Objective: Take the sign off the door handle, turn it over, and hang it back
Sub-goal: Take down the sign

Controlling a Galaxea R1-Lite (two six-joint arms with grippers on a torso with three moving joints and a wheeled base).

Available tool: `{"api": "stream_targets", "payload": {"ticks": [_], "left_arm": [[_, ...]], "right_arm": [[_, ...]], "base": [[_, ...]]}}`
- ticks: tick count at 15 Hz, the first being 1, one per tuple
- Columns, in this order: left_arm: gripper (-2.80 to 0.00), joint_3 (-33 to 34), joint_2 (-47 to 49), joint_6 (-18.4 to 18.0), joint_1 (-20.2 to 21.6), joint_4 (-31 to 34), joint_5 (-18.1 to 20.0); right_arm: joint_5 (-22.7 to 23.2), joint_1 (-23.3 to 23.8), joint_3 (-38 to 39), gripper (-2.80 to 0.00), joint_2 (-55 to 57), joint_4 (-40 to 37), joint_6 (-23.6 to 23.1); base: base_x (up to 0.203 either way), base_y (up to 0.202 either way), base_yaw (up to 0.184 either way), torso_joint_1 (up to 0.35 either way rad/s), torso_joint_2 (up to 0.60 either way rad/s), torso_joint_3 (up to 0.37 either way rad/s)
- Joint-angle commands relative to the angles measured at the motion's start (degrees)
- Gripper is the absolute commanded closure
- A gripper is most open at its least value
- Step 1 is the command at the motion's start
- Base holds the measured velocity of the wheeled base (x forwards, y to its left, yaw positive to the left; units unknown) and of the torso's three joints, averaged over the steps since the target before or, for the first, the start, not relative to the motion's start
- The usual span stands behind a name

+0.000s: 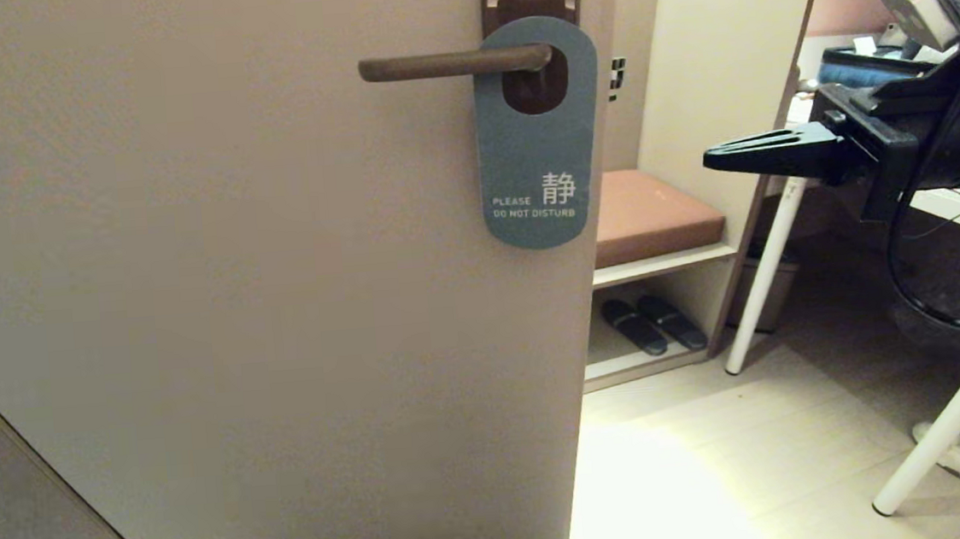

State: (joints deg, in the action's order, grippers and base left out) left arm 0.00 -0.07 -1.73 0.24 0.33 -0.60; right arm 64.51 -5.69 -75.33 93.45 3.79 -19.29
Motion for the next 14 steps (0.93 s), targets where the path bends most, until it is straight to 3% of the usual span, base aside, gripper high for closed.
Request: {"api": "stream_targets", "payload": {"ticks": [1, 3, 4, 14], "left_arm": [[0.00, 0.00, 0.07, 0.06, 0.02, 0.02, -0.02], [0.00, 0.00, 0.07, -0.01, 0.02, 0.02, -0.02], [0.00, 0.00, 0.07, -0.03, 0.02, 0.02, -0.02], [0.00, 0.00, 0.07, -0.01, 0.02, 0.02, -0.02]], "right_arm": [[0.03, -1.29, -2.23, 0.00, 2.74, 0.00, -0.14], [0.01, -2.05, -2.46, 0.00, 3.09, -0.01, -0.14], [0.01, -2.31, -2.46, -2.80, 3.23, -0.05, -0.14], [0.09, -3.37, 1.06, -2.80, 0.03, -0.34, 0.03]], "base": [[0.000, 0.000, 0.000, 0.000, 0.00, 0.000], [0.000, 0.000, 0.000, 0.000, 0.00, 0.000], [0.000, 0.000, 0.000, 0.000, 0.00, 0.000], [0.000, 0.000, 0.000, 0.000, 0.00, 0.000]]}}
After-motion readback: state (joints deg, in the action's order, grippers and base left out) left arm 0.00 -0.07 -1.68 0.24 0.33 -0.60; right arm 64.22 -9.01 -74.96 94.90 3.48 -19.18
